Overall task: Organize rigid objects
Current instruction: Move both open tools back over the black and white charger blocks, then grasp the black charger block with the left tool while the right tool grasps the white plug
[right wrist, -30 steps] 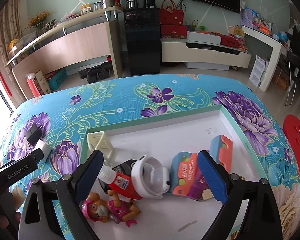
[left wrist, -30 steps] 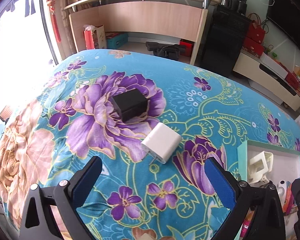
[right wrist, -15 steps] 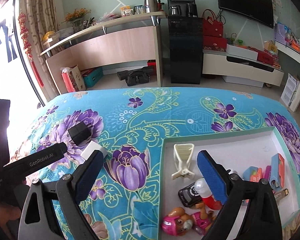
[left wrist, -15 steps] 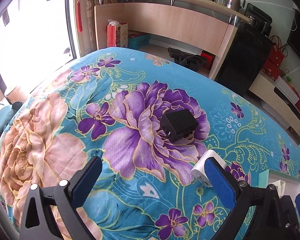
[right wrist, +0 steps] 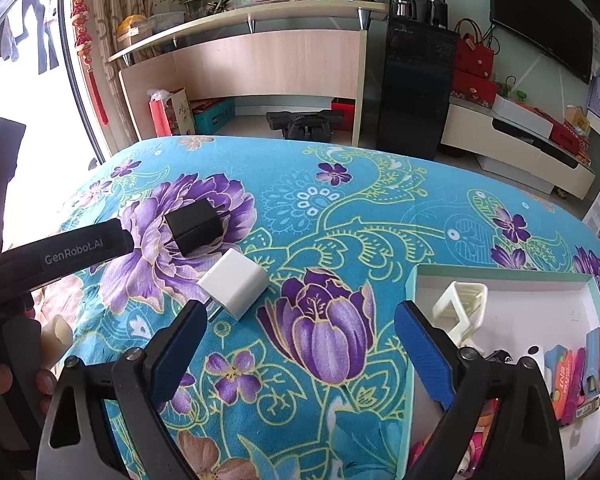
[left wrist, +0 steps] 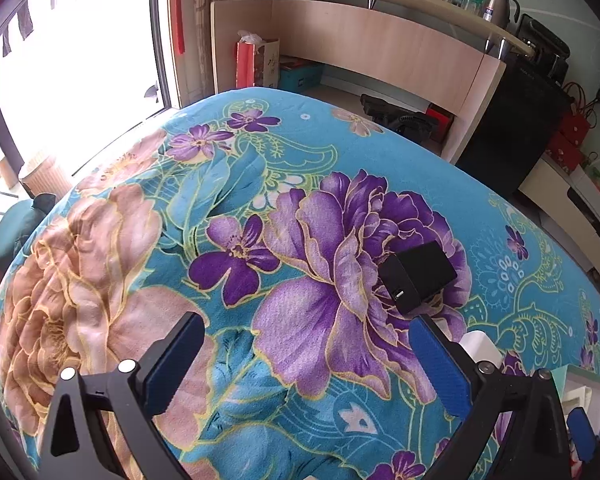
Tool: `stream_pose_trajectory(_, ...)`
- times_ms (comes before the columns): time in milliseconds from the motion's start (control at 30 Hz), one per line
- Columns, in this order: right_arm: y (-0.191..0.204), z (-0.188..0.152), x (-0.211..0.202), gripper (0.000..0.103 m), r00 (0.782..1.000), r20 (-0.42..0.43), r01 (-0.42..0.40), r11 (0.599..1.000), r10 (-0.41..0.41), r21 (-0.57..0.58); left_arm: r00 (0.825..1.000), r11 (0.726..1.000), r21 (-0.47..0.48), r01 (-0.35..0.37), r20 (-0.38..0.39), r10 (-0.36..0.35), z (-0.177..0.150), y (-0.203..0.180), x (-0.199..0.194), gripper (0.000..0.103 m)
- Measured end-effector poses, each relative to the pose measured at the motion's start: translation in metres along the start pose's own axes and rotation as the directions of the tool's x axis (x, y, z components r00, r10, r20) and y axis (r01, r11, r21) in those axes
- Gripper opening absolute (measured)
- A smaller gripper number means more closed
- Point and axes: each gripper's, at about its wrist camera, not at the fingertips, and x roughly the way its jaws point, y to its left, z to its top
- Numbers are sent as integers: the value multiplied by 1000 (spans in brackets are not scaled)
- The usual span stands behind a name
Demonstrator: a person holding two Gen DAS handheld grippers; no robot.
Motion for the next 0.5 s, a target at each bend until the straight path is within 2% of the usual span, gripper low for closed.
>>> stream_pose_trajectory(200, 12, 6, 16, 95, 999, -28, -35, 999, 34, -12, 1000, 1000, -9, 30, 1, -30, 0, 3, 11, 103)
stream_pose_trajectory(500, 17, 13, 45, 95, 997, -70, -26, 1000, 25, -16, 994, 993, -51, 110, 22, -109, 11, 12, 22, 103)
